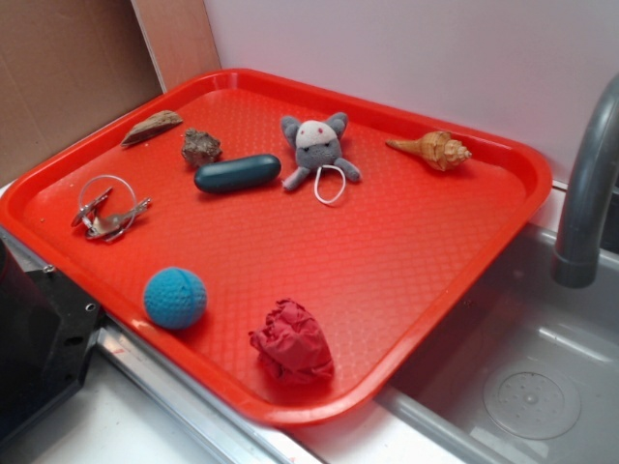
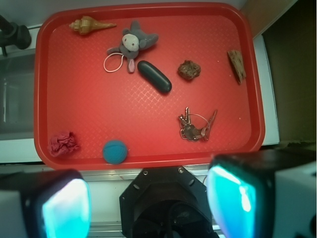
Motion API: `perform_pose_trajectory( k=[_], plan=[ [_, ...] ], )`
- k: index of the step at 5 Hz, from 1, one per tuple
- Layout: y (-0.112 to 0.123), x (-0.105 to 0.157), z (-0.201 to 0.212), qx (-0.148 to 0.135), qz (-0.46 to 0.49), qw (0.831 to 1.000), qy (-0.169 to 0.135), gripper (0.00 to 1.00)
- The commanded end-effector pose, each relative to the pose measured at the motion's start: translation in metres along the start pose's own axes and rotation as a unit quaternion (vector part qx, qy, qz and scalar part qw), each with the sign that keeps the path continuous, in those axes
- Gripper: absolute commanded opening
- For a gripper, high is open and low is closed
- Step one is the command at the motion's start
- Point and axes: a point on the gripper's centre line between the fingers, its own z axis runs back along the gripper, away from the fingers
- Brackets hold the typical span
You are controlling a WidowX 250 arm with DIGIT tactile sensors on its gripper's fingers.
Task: Grab the rock.
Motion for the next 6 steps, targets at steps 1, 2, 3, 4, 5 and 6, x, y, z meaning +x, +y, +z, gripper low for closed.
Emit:
perform_pose_trajectory(
  k=[1, 2, 3, 4, 5, 6],
  plan=[
    [0.0, 0.0, 0.0, 0.0, 0.0, 1.0, 0.0, 1.0],
    [0.041, 0.029, -0.049, 0.021, -0.043, 0.999, 0.007, 1.0],
    [0.07, 0.066, -0.089, 0.045, -0.082, 0.995, 0.015, 1.0],
    [0.081, 0.113, -0.137, 0.062, -0.126, 0.99, 0.025, 1.0],
    [0.074, 0.159, -0.183, 0.061, -0.202, 0.977, 0.02, 1.0],
    [0.086, 0.175, -0.211, 0.045, -0.21, 0.976, 0.023, 1.0]
  ],
)
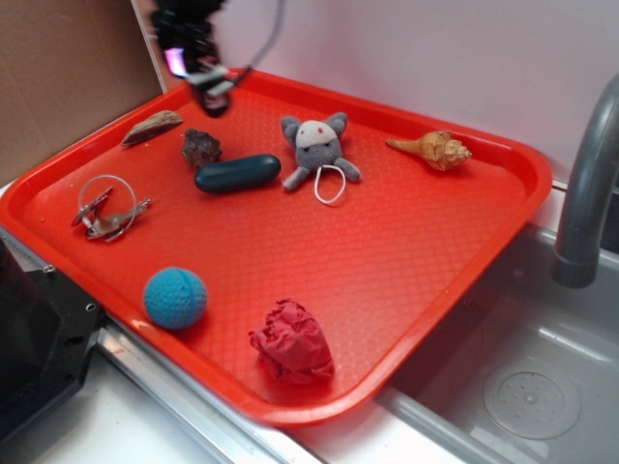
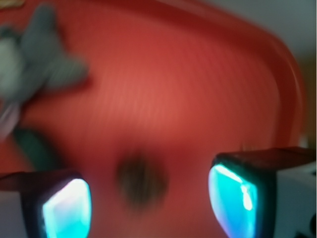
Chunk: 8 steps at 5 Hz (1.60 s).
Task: Grab the rock.
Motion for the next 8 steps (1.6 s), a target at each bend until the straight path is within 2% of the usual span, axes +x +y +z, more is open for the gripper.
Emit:
perform_pose_trajectory(
  k=[1, 2, 3, 4, 5, 6, 7, 8],
  plan=[
    [0.004, 0.01, -0.013, -0.028, -0.042, 0.998, -0.029, 1.0],
    [-0.009, -0.013, 0.015, -0.029, -0.043, 0.997, -0.055, 1.0],
    [-0.012, -0.033, 0.037, -0.03, -0.026, 0.996, -0.076, 1.0],
    [-0.01, -0.038, 0.029, -0.029, -0.017, 0.997, -0.064, 1.0],
    [0.005, -0.038, 0.009, -0.025, 0.001, 0.998, -0.053, 1.0],
    [0.01, -0.037, -0.012, -0.021, -0.009, 0.999, -0.047, 1.0],
    [0.004, -0.041, -0.039, -0.027, -0.021, 0.999, -0.02, 1.0],
    [-0.011, -0.041, -0.046, -0.03, -0.041, 0.999, -0.01, 1.0]
  ],
)
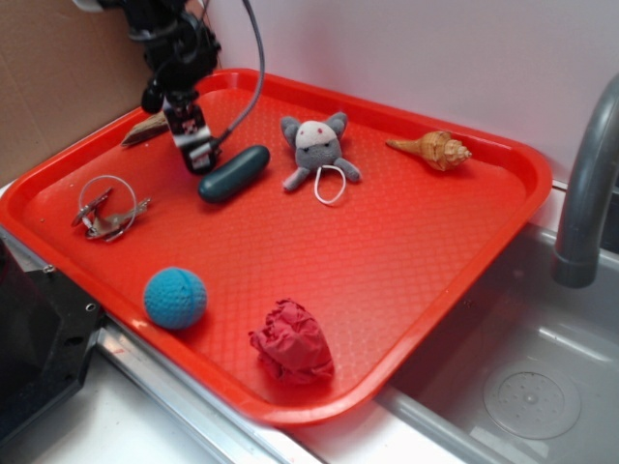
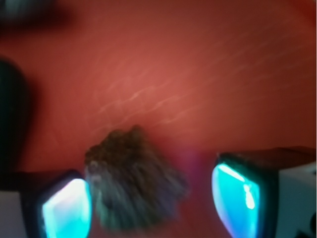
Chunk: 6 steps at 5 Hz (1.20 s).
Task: Grab the rock.
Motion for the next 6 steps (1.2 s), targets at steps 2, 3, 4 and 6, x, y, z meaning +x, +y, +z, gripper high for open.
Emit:
perform_pose_trajectory(
  k=[2, 3, 4, 6],
  plan=[
    [-0.02, 0.005, -0.012, 0.007, 0.002, 1.0, 0.001, 0.0],
    [-0.023, 0.021, 0.01, 0.009, 0.018, 1.0, -0.02, 0.0],
    [-0.053, 0.038, 0.062, 0.026, 0.109, 0.99, -0.087, 0.0],
    [-0.121, 0.028, 0.17, -0.03, 0.196, 0.974, -0.113, 0.0]
  ],
)
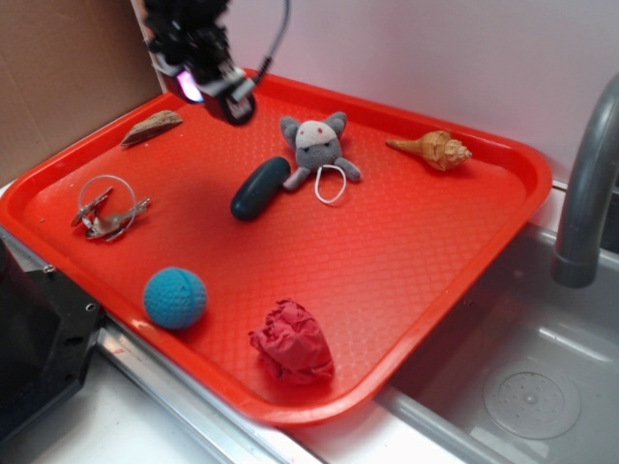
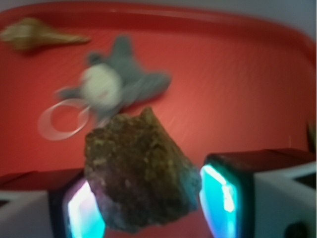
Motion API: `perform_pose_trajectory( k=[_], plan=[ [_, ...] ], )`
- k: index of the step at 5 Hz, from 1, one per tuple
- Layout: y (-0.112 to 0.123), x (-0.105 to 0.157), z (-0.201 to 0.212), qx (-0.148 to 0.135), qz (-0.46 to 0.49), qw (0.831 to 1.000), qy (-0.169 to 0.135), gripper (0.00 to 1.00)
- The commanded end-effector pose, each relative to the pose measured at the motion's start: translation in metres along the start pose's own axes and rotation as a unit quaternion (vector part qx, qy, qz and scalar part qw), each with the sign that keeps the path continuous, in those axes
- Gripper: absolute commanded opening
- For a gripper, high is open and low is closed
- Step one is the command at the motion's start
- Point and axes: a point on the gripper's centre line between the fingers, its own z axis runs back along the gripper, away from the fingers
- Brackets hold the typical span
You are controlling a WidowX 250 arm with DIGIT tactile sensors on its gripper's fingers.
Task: Grab the rock.
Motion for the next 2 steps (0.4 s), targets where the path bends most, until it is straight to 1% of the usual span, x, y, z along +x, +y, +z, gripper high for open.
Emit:
perform_pose_trajectory(
  k=[1, 2],
  plan=[
    [-0.054, 0.015, 0.112, 0.025, 0.049, 0.998, 0.003, 0.0],
    [-0.063, 0.025, 0.159, 0.057, 0.066, 0.995, 0.055, 0.0]
  ],
)
